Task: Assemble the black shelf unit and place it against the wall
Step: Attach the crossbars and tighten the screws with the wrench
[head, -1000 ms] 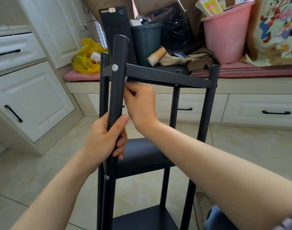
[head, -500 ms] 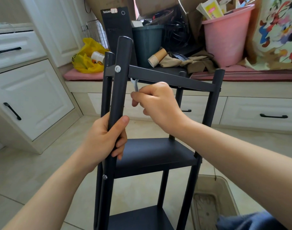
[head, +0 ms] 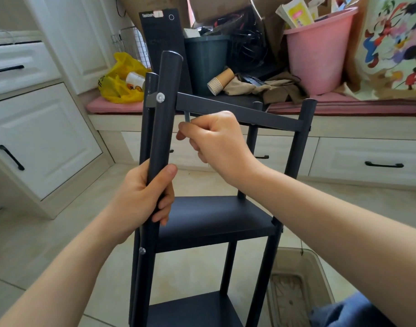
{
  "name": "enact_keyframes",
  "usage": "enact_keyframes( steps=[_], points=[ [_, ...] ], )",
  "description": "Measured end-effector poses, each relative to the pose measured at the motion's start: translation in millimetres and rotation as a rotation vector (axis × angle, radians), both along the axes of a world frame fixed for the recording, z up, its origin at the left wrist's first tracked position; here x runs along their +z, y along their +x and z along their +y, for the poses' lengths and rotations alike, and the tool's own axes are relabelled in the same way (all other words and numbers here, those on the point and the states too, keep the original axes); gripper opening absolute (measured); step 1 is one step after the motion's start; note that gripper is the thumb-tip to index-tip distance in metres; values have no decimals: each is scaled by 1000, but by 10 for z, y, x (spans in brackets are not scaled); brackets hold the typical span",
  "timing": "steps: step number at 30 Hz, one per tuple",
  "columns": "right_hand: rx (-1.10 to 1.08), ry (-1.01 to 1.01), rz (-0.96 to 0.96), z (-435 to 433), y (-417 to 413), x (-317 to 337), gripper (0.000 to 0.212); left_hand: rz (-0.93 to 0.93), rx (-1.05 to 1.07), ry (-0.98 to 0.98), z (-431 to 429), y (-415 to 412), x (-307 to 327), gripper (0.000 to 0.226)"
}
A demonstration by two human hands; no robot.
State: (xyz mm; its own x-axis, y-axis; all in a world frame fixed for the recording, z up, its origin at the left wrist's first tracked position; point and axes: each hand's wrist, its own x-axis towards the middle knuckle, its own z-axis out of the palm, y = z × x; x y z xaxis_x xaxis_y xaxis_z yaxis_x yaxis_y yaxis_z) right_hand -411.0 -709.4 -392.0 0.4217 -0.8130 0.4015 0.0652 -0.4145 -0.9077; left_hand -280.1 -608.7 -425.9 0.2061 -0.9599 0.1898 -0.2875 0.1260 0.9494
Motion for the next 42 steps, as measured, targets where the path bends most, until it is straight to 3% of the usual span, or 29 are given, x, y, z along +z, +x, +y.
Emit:
enact_keyframes(
  steps=[18,28,33,42],
  points=[
    [-208,-27,-176,11,447,-131,53,-4,-5,-1,-72,-11,2,40],
    [-145,-29,-25,-2,211,-133,33,-6,-2,-1,-24,5,12,39],
    [-74,-12,53,56,127,-78,35,-10,-8,5,9,15,20,39],
    [-42,-1,-2,78,123,24,35,-33,-32,-1,19,15,16,40]
  ],
)
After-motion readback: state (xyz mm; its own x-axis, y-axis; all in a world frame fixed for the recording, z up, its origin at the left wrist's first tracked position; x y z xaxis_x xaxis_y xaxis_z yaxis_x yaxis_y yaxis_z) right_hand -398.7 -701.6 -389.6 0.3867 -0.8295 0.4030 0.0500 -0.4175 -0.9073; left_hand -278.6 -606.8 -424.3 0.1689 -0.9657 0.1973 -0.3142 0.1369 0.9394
